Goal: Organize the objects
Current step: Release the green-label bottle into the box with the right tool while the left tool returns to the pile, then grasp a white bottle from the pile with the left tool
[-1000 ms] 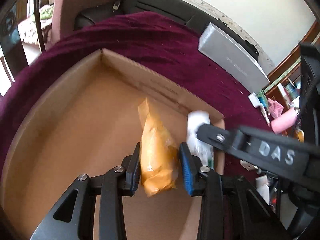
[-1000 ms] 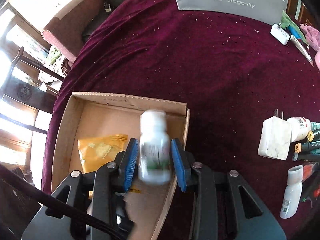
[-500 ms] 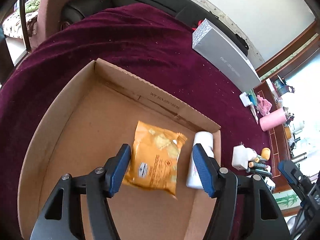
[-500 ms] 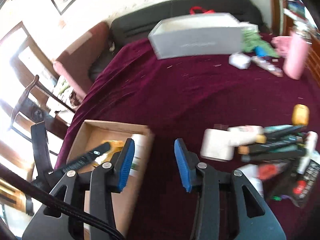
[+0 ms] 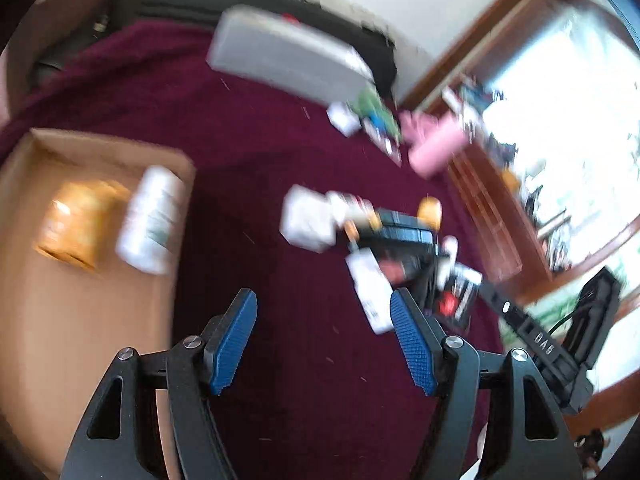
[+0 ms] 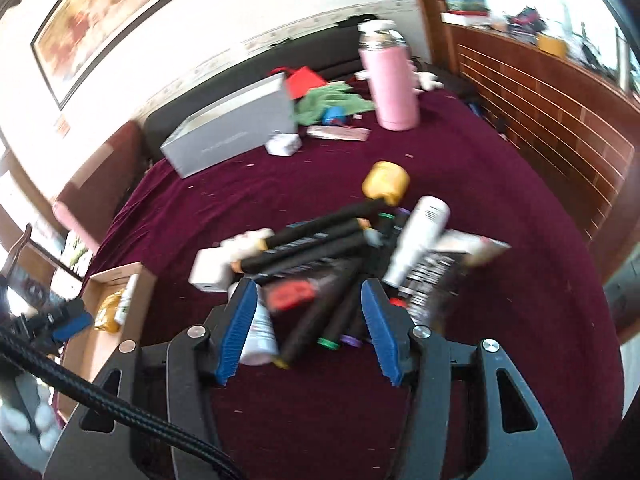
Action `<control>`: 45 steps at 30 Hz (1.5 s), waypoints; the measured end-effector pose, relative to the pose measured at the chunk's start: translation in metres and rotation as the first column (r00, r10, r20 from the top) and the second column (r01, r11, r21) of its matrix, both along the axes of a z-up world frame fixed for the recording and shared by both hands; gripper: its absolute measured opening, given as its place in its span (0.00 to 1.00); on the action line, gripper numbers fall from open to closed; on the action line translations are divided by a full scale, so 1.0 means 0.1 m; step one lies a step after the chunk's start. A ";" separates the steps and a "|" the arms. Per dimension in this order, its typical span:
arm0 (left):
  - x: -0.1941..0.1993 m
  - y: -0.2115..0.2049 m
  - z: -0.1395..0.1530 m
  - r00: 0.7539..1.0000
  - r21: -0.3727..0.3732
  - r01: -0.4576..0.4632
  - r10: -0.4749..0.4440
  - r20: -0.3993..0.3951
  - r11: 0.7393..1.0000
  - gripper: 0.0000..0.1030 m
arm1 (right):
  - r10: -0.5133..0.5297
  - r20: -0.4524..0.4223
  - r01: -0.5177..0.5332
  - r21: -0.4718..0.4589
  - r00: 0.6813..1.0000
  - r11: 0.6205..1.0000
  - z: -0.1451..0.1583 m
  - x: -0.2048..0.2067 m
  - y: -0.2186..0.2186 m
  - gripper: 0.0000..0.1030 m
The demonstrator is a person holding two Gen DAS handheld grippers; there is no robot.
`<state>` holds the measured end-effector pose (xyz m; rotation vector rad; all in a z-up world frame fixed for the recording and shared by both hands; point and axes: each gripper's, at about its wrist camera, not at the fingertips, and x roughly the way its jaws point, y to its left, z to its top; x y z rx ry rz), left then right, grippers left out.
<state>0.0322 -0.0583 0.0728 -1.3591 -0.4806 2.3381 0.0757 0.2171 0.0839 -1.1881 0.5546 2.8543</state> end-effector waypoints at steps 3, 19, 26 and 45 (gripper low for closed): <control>-0.04 0.37 -0.20 0.999 -0.041 0.012 -0.011 0.040 0.999 0.61 | -0.044 -0.034 0.045 0.035 0.998 0.998 -0.10 0.06 0.11 0.52; -0.40 1.32 -0.60 0.998 -0.344 0.021 -0.042 -0.055 0.939 0.53 | -0.147 -0.112 0.138 -0.081 0.983 0.987 -0.40 0.14 0.67 0.52; -0.20 1.20 -0.43 0.988 -0.309 0.081 -0.117 -0.102 0.948 0.28 | -0.144 -0.103 0.135 -0.089 0.984 0.987 -0.44 0.14 0.68 0.54; 0.48 0.12 -0.58 0.996 -0.230 0.002 -0.022 -0.085 0.973 0.29 | 0.052 -0.025 -0.055 -0.169 0.998 0.984 -0.21 0.00 0.30 0.55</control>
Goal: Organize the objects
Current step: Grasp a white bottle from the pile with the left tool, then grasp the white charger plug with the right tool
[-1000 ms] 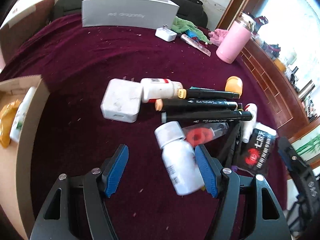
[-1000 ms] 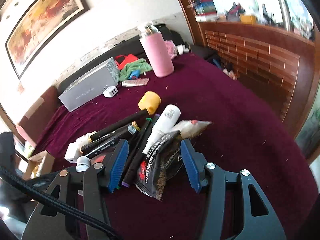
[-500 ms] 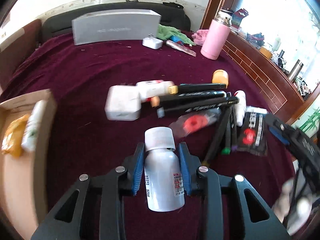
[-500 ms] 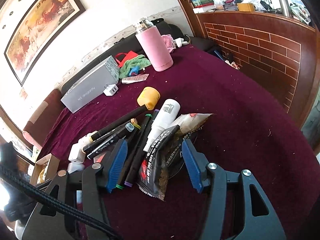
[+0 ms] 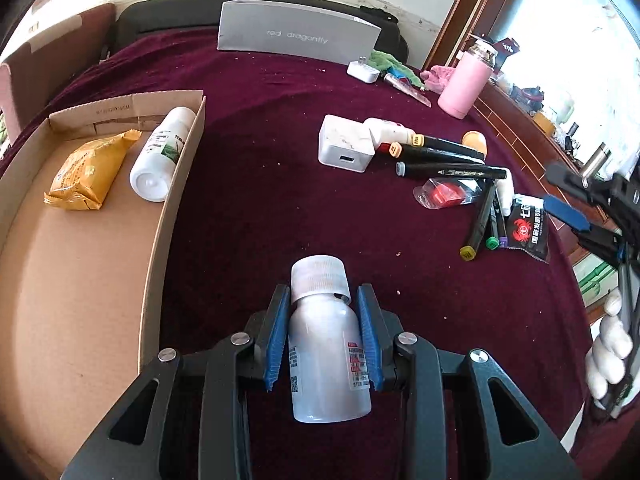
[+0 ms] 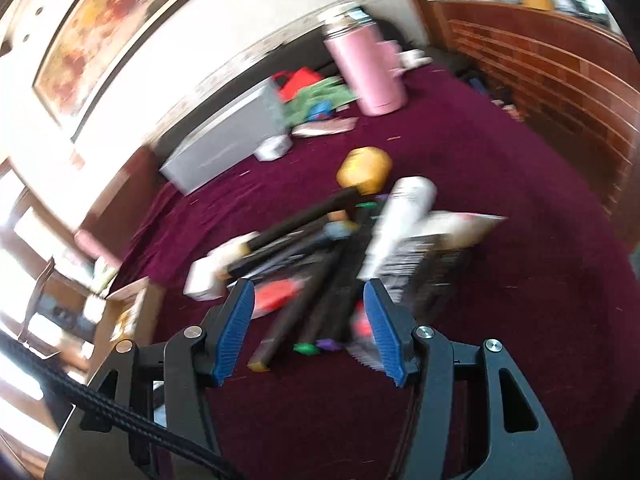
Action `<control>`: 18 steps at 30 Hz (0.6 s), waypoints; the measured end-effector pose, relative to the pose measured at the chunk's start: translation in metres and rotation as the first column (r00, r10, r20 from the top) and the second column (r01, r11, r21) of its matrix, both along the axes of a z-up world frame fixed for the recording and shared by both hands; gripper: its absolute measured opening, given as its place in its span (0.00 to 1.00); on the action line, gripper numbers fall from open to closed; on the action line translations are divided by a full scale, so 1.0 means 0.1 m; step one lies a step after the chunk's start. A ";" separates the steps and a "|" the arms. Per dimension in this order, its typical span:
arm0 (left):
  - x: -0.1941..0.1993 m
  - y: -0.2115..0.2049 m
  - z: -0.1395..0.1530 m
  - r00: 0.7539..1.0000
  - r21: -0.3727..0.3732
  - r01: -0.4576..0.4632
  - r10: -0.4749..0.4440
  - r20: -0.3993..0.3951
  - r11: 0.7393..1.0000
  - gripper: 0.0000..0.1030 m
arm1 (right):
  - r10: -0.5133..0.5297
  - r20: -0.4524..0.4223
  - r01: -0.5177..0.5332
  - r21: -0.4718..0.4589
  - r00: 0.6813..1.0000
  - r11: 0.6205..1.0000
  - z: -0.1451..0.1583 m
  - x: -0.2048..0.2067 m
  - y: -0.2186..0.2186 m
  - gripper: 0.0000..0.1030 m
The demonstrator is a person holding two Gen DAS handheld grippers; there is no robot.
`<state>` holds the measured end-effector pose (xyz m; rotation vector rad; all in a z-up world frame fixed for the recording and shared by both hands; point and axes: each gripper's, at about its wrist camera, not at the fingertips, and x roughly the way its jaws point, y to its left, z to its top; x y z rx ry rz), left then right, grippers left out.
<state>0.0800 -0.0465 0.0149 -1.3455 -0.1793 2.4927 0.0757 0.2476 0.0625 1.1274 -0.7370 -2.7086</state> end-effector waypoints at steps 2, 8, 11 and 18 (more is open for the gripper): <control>0.02 0.02 -0.04 1.000 -0.008 -0.003 0.003 -0.006 1.000 0.29 | 0.095 0.025 -0.094 -0.024 0.995 0.995 0.04 -0.12 -0.23 0.57; 0.05 0.01 -0.05 1.000 0.004 -0.004 0.004 -0.030 1.000 0.29 | 0.306 0.144 -0.282 -0.168 0.941 0.945 -0.08 -0.78 -0.96 0.57; 0.04 -0.04 -0.06 1.000 0.045 -0.009 0.010 -0.027 0.999 0.29 | 0.323 0.202 -0.295 -0.156 0.925 0.943 -0.16 -1.08 -1.24 0.57; 0.04 -0.03 -0.05 0.999 0.050 -0.012 0.014 -0.029 0.999 0.29 | 0.194 0.351 -0.227 0.054 0.916 0.972 -0.35 -1.55 -1.65 0.59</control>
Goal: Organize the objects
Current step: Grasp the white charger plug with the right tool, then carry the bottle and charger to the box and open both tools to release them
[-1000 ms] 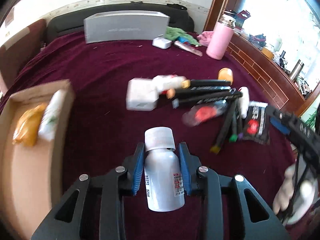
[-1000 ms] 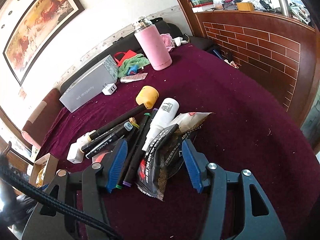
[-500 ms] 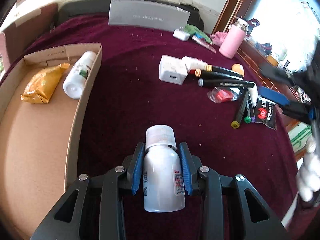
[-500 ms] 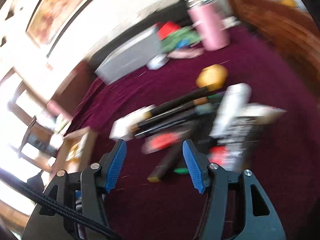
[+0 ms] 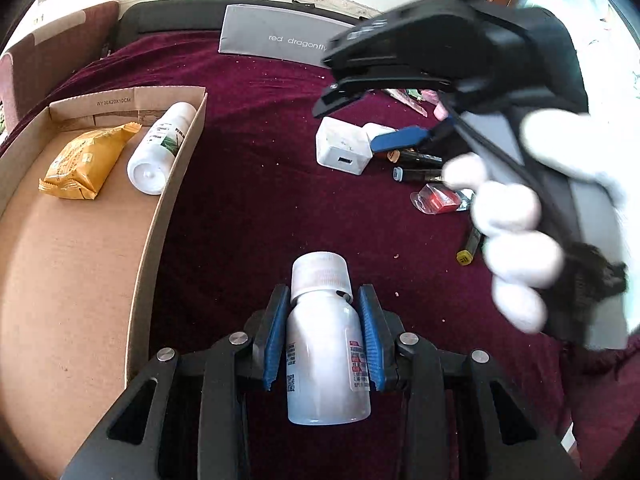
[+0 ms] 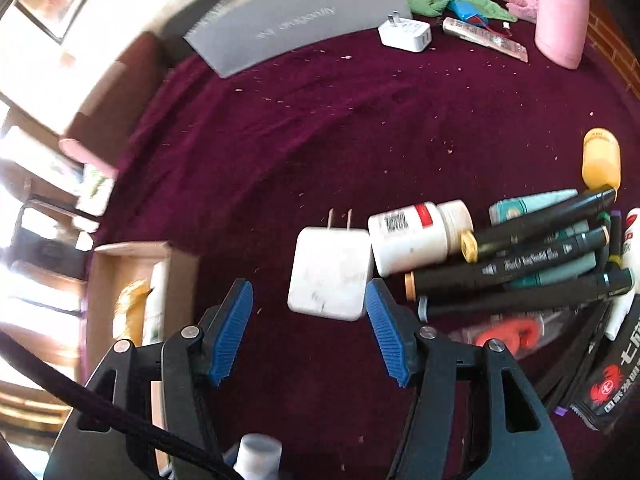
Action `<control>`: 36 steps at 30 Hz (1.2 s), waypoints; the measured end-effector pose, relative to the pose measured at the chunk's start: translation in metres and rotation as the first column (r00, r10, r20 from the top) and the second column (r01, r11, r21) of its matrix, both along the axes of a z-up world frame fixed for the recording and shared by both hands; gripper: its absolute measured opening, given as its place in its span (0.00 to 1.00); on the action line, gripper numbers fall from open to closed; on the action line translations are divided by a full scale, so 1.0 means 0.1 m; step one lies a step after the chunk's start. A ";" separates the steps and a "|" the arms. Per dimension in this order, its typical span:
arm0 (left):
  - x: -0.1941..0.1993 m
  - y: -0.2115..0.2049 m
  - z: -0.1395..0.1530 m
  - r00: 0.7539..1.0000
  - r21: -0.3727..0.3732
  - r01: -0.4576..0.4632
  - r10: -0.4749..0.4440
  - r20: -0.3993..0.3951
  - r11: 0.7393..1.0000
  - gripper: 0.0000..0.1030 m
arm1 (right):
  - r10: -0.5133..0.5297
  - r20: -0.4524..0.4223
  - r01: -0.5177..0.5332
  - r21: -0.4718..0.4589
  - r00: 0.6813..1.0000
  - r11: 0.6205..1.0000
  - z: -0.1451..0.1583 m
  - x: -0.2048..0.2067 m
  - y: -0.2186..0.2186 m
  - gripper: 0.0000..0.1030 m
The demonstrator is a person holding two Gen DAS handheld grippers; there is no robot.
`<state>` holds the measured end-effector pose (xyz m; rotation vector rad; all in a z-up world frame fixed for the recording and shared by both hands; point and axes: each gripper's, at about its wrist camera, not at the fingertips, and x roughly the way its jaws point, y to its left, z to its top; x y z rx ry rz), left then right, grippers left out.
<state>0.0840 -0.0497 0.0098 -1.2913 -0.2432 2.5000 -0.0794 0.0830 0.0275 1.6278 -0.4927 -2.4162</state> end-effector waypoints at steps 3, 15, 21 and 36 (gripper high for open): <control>0.00 0.01 0.00 1.000 0.001 -0.001 0.001 0.000 1.000 0.29 | -0.008 -0.005 0.009 0.100 1.000 0.995 0.01 -0.09 -0.11 0.58; -0.01 -0.01 0.00 1.000 0.018 -0.003 0.003 0.003 1.000 0.29 | 0.002 0.068 -0.022 0.309 0.998 0.951 -0.22 -0.20 -0.25 0.47; -0.02 -0.02 0.00 1.000 0.020 -0.003 0.003 0.003 1.000 0.29 | 0.013 0.066 -0.025 0.195 0.998 0.981 -0.14 0.06 -0.04 0.42; 0.15 -0.05 0.13 1.000 0.008 0.012 -0.012 -0.026 1.000 0.28 | 0.028 -0.076 -0.034 -0.090 0.997 0.995 0.13 1.16 0.49 0.42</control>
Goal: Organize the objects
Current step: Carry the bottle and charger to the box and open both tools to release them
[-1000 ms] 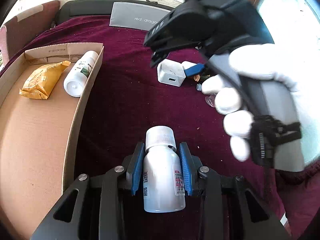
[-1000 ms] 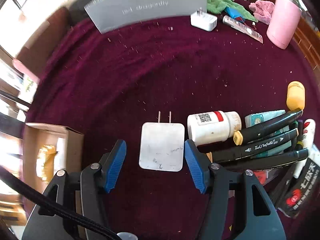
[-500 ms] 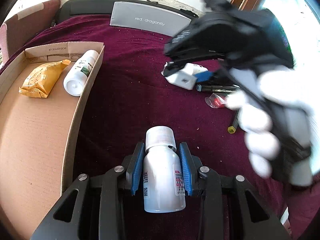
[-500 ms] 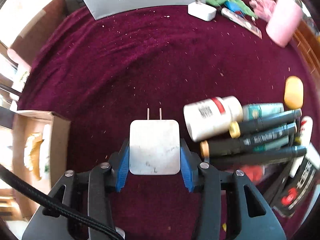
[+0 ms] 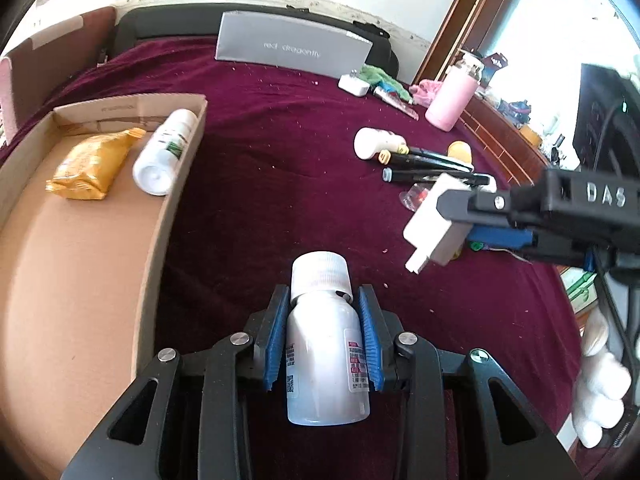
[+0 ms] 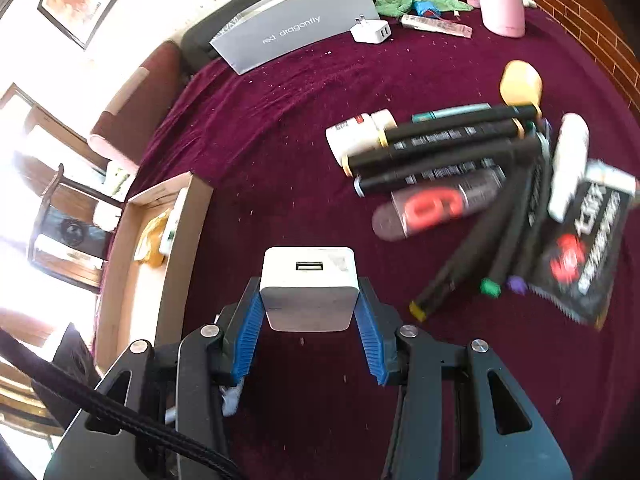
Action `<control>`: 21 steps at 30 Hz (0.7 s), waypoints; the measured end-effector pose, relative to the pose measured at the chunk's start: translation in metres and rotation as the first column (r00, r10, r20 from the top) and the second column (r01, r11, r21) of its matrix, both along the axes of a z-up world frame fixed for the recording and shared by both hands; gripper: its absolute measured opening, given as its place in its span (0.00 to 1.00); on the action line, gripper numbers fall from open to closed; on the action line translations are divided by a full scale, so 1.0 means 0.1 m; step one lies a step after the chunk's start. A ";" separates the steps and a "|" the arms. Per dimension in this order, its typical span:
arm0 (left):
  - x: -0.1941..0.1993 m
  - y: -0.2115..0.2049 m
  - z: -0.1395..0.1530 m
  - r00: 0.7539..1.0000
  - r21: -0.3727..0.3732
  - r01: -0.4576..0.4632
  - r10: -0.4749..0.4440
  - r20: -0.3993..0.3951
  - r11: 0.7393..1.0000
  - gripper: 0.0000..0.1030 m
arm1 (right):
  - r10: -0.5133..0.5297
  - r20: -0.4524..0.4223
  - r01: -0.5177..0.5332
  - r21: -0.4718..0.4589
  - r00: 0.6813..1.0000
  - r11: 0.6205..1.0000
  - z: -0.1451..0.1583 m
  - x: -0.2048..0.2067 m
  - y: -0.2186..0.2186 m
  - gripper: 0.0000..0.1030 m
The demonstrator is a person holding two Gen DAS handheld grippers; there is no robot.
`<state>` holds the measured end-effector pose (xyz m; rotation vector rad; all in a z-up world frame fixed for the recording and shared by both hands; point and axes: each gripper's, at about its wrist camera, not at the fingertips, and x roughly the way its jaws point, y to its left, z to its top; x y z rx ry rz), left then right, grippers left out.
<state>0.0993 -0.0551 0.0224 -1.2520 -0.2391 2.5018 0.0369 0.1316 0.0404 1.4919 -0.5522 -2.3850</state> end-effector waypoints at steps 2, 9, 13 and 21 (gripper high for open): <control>0.10 -0.06 0.10 1.000 0.000 -0.014 0.014 -0.022 1.000 0.28 | 0.005 -0.004 -0.005 -0.029 1.000 1.000 -0.01 0.04 0.01 0.42; 0.27 -0.51 0.49 0.992 0.046 -0.091 0.095 -0.081 0.995 0.29 | 0.034 -0.050 -0.037 -0.065 0.998 0.997 0.17 0.24 0.02 0.42; 0.25 -1.00 0.64 0.978 0.047 -0.181 0.185 -0.101 0.982 0.29 | 0.075 -0.082 -0.080 -0.064 0.994 0.995 0.33 0.30 -0.14 0.42; -0.17 -1.81 0.69 0.940 -0.097 -0.326 0.312 -0.139 0.940 0.29 | 0.219 -0.107 -0.227 -0.071 0.970 0.971 0.51 0.18 -0.89 0.42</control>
